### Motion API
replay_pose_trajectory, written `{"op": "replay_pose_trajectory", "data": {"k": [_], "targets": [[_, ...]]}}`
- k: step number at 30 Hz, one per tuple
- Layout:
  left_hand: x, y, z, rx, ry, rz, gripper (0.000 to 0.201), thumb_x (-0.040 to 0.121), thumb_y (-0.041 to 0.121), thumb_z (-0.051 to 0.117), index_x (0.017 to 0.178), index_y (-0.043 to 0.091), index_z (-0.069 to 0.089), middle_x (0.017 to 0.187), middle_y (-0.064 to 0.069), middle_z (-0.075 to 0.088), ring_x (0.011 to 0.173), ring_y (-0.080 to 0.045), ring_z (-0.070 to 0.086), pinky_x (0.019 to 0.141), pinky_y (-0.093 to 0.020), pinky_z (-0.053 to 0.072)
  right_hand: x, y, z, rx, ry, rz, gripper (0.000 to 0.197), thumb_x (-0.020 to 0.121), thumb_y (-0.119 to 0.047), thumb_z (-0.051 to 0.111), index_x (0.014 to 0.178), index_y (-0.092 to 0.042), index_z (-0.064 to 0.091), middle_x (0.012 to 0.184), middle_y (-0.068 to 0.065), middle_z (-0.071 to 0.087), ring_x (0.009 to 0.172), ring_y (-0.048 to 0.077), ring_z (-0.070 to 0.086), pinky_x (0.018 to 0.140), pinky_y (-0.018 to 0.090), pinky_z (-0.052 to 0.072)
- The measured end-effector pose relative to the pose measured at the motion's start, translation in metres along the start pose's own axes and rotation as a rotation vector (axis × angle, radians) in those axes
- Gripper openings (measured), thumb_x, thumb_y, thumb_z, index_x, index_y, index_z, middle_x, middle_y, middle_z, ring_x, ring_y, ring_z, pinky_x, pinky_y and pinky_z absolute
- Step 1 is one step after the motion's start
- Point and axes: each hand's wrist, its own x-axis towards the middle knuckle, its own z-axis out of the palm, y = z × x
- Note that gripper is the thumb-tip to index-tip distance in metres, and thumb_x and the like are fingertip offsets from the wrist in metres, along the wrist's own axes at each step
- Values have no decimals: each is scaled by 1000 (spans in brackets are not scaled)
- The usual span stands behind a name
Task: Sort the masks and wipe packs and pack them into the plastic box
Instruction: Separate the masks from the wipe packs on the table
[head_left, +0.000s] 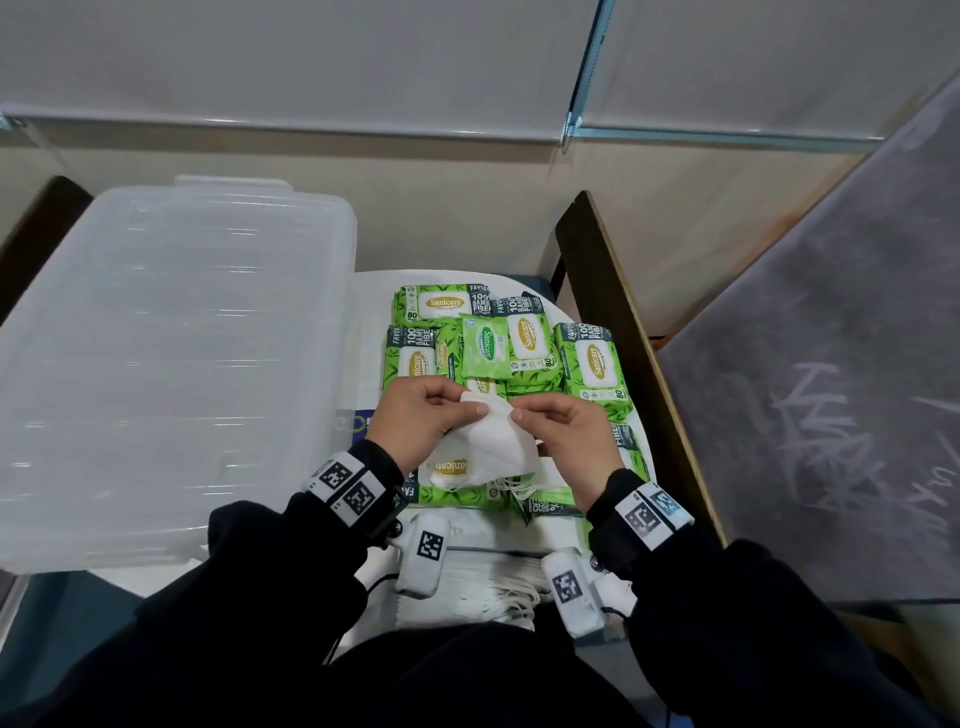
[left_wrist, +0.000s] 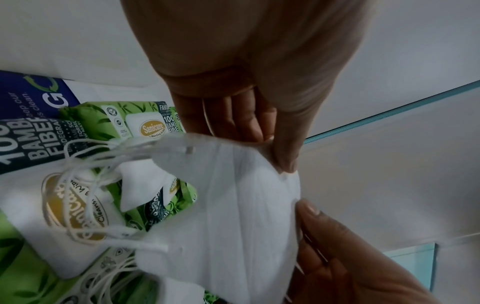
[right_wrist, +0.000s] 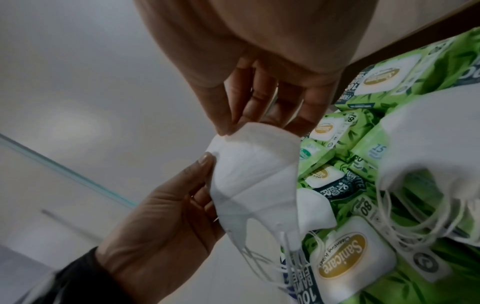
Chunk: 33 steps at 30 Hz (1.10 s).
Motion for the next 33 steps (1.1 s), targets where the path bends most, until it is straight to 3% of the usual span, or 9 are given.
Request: {"op": "replay_pose_trajectory", "data": {"k": [4,10,13,16,19,23,27,30,33], "targets": [[1,-3,2,1,10,9,20,74,15,91,80,2,76,91,-22,74,75,-23,66,78,-47,56,-1,0,-1,-36,19,-4,11,85,-4,80,83,-15,80,85,5,79,77,16,71,64,30,55],[-1,-4,7,-7,8,23,25,74,17,91,80,-2,76,87,-26,70,71,-21,60,72,-38,50,-5,1,-9,-41,-3,22,10,85,-3,80,82,-13,79,81,3,78,71,15,71,56,29,55],[-1,-4,12,21,-9,30,20,75,17,90,77,2,78,82,-21,71,70,-20,60,70,-37,50,-5,1,-14,-35,-12,40,6,84,-1,80,88,-6,78,79,6,75,66,12,68,52,24,51],[-1,-4,17,42,9,25,12,75,17,90,77,9,81,82,-7,76,71,-16,65,72,-35,53,-5,1,-20,-16,-33,70,6,85,1,79,90,-2,76,74,7,72,58,12,64,49,23,49],[0,-6,24,61,26,13,12,74,20,90,76,12,81,80,-2,76,70,-15,65,71,-34,53,-4,2,-27,-14,-50,95,6,85,1,79,89,-4,76,71,7,71,58,15,63,50,25,50],[0,-7,35,62,42,-4,13,74,20,91,76,12,81,80,-2,76,70,-14,66,70,-32,52,-2,5,-40,-13,-85,135,7,85,-3,80,88,-8,76,76,10,73,67,22,63,61,33,50],[1,-7,50,51,52,-10,13,76,17,90,79,9,81,83,-4,77,71,-15,67,70,-31,53,2,7,-53,23,-90,185,7,85,-2,79,88,-7,75,74,7,73,61,20,64,60,34,54],[4,-9,60,80,6,-39,17,77,20,89,86,9,79,80,-2,75,67,-13,64,65,-28,50,7,14,-64,63,-75,232,8,86,-3,79,86,-10,74,75,6,72,61,19,64,58,32,55],[7,-12,64,268,-176,-120,28,78,31,89,95,12,77,82,-1,78,70,-10,69,60,-19,49,14,23,-81,148,-17,327,10,88,-4,77,87,-13,73,80,4,73,64,18,66,55,31,54]]}}
